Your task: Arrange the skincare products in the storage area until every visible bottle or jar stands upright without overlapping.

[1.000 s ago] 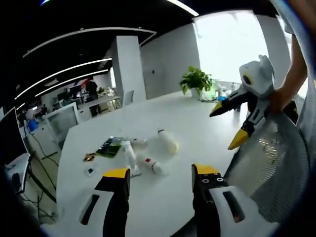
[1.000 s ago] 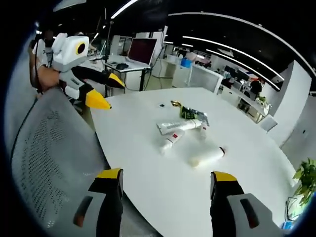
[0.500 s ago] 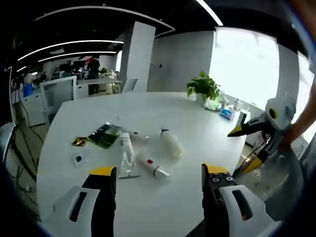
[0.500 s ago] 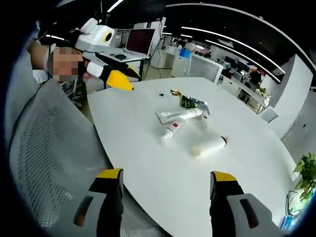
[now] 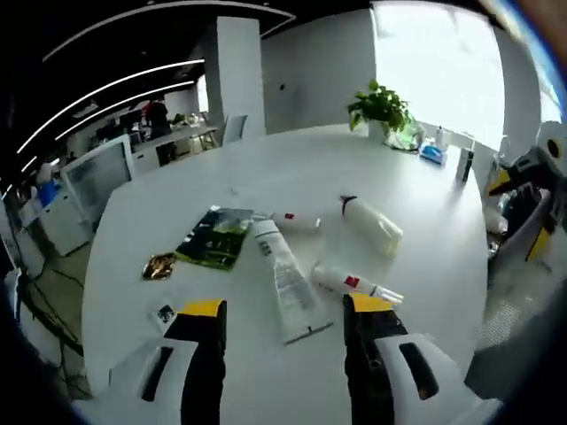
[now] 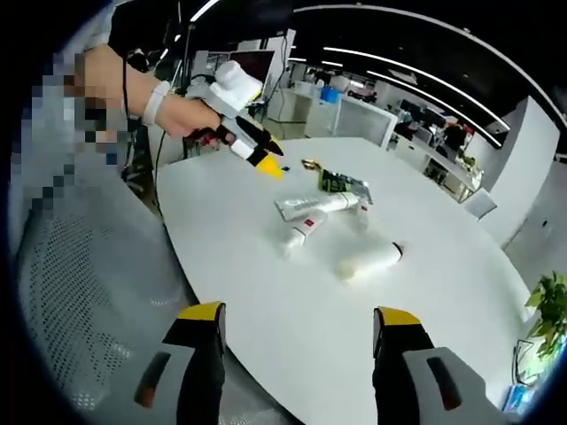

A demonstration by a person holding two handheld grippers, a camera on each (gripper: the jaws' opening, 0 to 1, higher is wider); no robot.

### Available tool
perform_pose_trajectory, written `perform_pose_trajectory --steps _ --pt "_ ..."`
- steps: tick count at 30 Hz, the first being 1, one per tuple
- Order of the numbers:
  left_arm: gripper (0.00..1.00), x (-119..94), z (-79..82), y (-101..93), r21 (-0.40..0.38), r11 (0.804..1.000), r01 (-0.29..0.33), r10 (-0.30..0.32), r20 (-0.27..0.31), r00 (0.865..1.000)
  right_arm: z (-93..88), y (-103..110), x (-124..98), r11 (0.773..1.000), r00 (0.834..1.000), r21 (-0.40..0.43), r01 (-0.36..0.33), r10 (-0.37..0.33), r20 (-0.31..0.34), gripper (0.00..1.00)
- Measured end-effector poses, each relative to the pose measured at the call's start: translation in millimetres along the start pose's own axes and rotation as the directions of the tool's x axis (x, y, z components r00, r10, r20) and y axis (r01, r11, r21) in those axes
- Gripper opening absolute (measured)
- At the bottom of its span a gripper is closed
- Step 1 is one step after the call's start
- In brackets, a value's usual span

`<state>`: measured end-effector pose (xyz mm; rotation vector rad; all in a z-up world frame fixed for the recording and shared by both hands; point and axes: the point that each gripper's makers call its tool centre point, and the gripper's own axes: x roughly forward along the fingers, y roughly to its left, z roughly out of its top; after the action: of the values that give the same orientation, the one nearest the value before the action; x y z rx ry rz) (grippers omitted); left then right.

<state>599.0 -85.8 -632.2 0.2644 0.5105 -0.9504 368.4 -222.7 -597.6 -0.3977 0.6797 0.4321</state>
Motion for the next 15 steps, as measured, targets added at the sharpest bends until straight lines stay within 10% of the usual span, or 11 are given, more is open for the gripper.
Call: perform_pose_trajectory --steps 2,15 --pt "0.33 22 4.1 -3.1 -0.109 0.994 0.024 -0.025 -0.001 1.000 0.2 -2 -1 1.000 1.000 -0.003 0.012 -0.012 0.002 0.65" --pt "0.47 105 9.0 2.9 -0.162 0.985 -0.066 0.049 -0.106 0.993 1.0 -13 -4 0.999 0.999 0.031 0.045 -0.045 0.022 0.63"
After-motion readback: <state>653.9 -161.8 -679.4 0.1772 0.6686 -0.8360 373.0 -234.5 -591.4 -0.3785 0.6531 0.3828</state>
